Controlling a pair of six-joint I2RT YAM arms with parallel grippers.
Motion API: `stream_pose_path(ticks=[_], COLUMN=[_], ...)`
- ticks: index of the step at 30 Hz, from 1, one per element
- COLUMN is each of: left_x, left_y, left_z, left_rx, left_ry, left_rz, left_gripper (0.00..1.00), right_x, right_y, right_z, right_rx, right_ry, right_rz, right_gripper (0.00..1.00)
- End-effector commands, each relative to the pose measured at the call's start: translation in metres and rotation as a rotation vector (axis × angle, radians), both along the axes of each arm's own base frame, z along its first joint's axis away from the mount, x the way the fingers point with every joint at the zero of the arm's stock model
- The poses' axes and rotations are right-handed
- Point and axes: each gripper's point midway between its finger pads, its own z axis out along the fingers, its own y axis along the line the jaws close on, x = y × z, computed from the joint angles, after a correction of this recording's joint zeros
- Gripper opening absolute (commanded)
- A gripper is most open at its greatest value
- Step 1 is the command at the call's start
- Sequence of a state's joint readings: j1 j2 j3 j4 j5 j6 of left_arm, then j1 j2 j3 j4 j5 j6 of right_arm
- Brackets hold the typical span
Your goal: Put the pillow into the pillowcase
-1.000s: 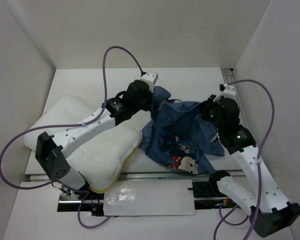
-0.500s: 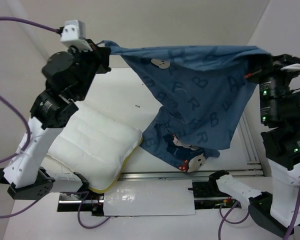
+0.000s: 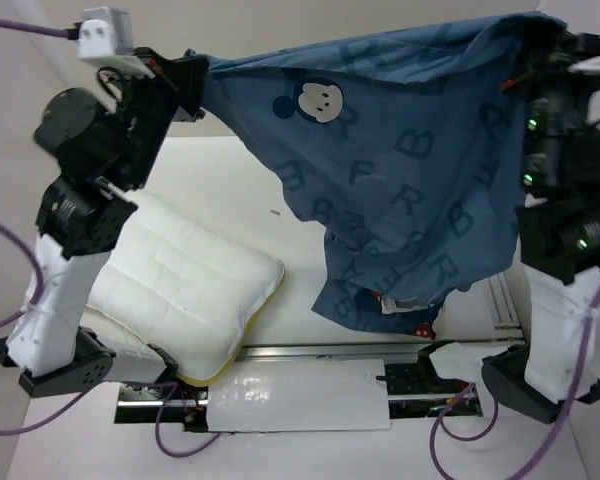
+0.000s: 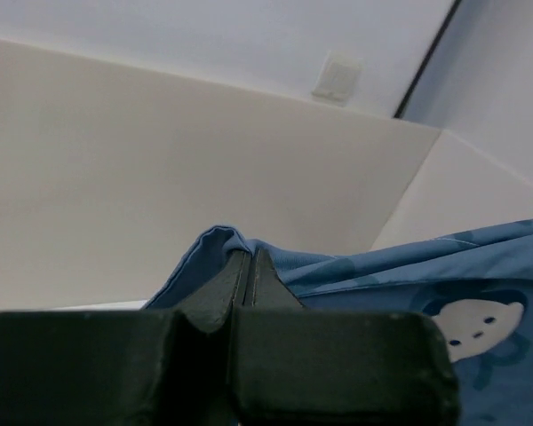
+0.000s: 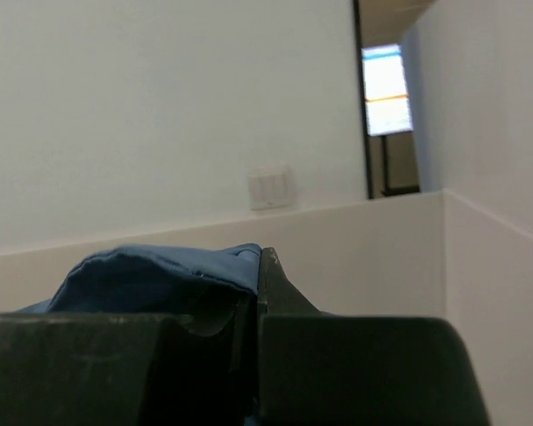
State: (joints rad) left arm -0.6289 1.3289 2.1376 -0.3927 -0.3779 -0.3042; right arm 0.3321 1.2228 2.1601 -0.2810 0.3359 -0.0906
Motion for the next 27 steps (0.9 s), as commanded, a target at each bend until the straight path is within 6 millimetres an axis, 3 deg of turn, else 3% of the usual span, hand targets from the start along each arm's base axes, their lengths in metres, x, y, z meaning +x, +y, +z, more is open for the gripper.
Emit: stream_pose_path(ticks=[1,4,5,6,7,8,9,10,11,12,13,14,15,17,18,19,20,21,22,23,24,26,27], left_x=[0.064,0.115,0.149,0.163,0.194,0.205,0.210,0.215,0.212,0.211,0.203,0.193,0.169,0.136,0.128,0.112,0.069,0.065,0.050,0.018,0.009,-0.013,-0.033], left_y=[0.008,0.001,-0.008,-0.016,-0.026,-0.031,-0.039,-0.046,-0.047,-0.046,-0.041,-0.030,-0.020,-0.007,-0.004,0.003,0.018,0.021,0.025,0.038,0.045,0.061,0.075], left_z=[-0.044,-0.075,-0.098,-0.110,-0.129,-0.134,-0.137,-0.137,-0.121,-0.112,-0.096,-0.071,-0.047,-0.014,-0.013,-0.003,0.025,0.017,0.022,0.037,0.040,0.048,0.058], left_rx=[0.096,0.112,0.118,0.114,0.112,0.117,0.114,0.114,0.086,0.074,0.044,0.009,-0.015,-0.049,-0.055,-0.077,-0.107,-0.095,-0.101,-0.118,-0.118,-0.130,-0.151], left_ry=[0.108,0.182,0.238,0.261,0.294,0.297,0.302,0.296,0.264,0.239,0.205,0.141,0.093,0.016,0.003,-0.024,-0.100,-0.102,-0.124,-0.171,-0.184,-0.205,-0.238], left_rz=[0.187,0.198,0.186,0.183,0.154,0.134,0.106,0.083,0.070,0.069,0.075,0.093,0.092,0.078,0.077,0.073,0.055,0.060,0.050,0.055,0.070,0.101,0.126], left_gripper=[0.00,0.00,0.00,0.00,0.00,0.00,0.00,0.00,0.00,0.00,0.00,0.00,0.00,0.00,0.00,0.00,0.00,0.00,0.00,0.00,0.00,0.00,0.00], right_x=[0.068,0.117,0.154,0.172,0.200,0.225,0.213,0.215,0.229,0.207,0.208,0.195,0.161,0.122,0.080,0.060,0.041,-0.010,-0.017,-0.036,-0.073,-0.096,-0.130], right_y=[-0.034,-0.037,-0.036,-0.034,-0.040,-0.040,-0.051,-0.052,-0.048,-0.050,-0.046,-0.044,-0.047,-0.052,-0.057,-0.059,-0.059,-0.065,-0.065,-0.067,-0.075,-0.075,-0.076], right_z=[-0.034,-0.055,-0.071,-0.075,-0.078,-0.099,-0.069,-0.060,-0.063,-0.034,-0.034,-0.020,0.009,0.036,0.061,0.072,0.081,0.101,0.101,0.106,0.113,0.115,0.121], right_rx=[0.040,0.036,-0.005,-0.016,0.007,-0.006,0.065,0.096,0.073,0.124,0.098,0.129,0.156,0.201,0.228,0.230,0.232,0.241,0.226,0.229,0.250,0.239,0.230], right_ry=[0.099,0.152,0.204,0.211,0.197,0.231,0.134,0.086,0.070,-0.053,-0.062,-0.116,-0.196,-0.283,-0.364,-0.400,-0.436,-0.520,-0.519,-0.543,-0.575,-0.577,-0.618], right_rz=[-0.329,-0.467,-0.520,-0.525,-0.573,-0.609,-0.634,-0.645,-0.651,-0.626,-0.605,-0.555,-0.509,-0.466,-0.426,-0.404,-0.372,-0.341,-0.333,-0.313,-0.302,-0.261,-0.219], right_gripper=[0.00,0.00,0.00,0.00,0.00,0.00,0.00,0.00,0.00,0.00,0.00,0.00,0.00,0.00,0.00,0.00,0.00,0.00,0.00,0.00,0.00,0.00,0.00])
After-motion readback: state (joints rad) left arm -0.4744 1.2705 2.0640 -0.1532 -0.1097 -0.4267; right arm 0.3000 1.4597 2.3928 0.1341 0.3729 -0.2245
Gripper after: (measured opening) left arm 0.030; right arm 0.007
